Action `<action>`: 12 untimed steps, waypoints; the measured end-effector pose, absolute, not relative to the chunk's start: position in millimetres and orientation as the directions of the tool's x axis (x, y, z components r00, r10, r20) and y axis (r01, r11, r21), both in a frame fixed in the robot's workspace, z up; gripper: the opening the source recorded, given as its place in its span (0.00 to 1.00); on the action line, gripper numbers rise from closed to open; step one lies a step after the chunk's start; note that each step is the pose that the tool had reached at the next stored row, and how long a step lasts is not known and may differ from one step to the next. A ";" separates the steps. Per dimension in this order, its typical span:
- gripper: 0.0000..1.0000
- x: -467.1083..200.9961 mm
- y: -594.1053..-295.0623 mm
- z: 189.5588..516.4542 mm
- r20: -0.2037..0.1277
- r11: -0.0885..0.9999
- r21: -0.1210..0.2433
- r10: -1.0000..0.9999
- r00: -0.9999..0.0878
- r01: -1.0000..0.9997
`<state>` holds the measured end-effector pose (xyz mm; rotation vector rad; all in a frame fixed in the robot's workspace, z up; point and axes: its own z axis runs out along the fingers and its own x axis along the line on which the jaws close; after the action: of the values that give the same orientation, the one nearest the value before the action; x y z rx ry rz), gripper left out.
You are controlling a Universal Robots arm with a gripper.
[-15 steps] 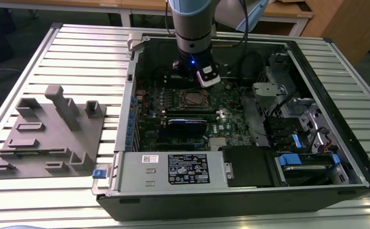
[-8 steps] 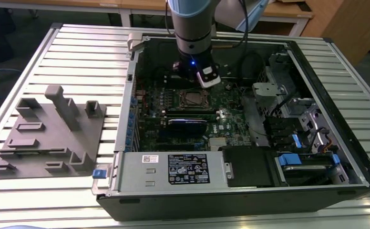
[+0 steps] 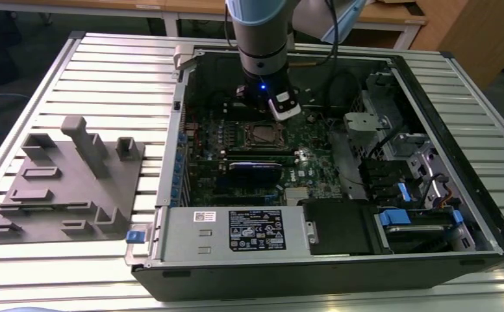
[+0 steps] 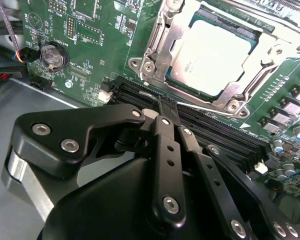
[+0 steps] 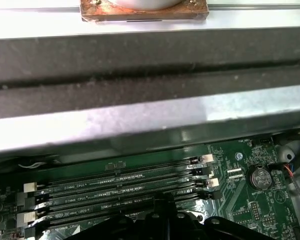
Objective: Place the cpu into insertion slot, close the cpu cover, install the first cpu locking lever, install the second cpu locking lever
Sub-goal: 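Install the first cpu locking lever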
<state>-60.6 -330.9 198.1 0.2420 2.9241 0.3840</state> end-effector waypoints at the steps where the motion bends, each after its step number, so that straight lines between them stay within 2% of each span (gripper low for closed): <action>1: 0.11 -60.7 -330.9 198.1 -0.158 0.953 0.269 0.184 -0.970 0.137; 12: 0.11 -62.7 -330.9 198.1 -0.158 0.944 0.270 0.238 -0.958 0.190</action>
<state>-62.7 -330.9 198.1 0.3236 2.9099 0.3771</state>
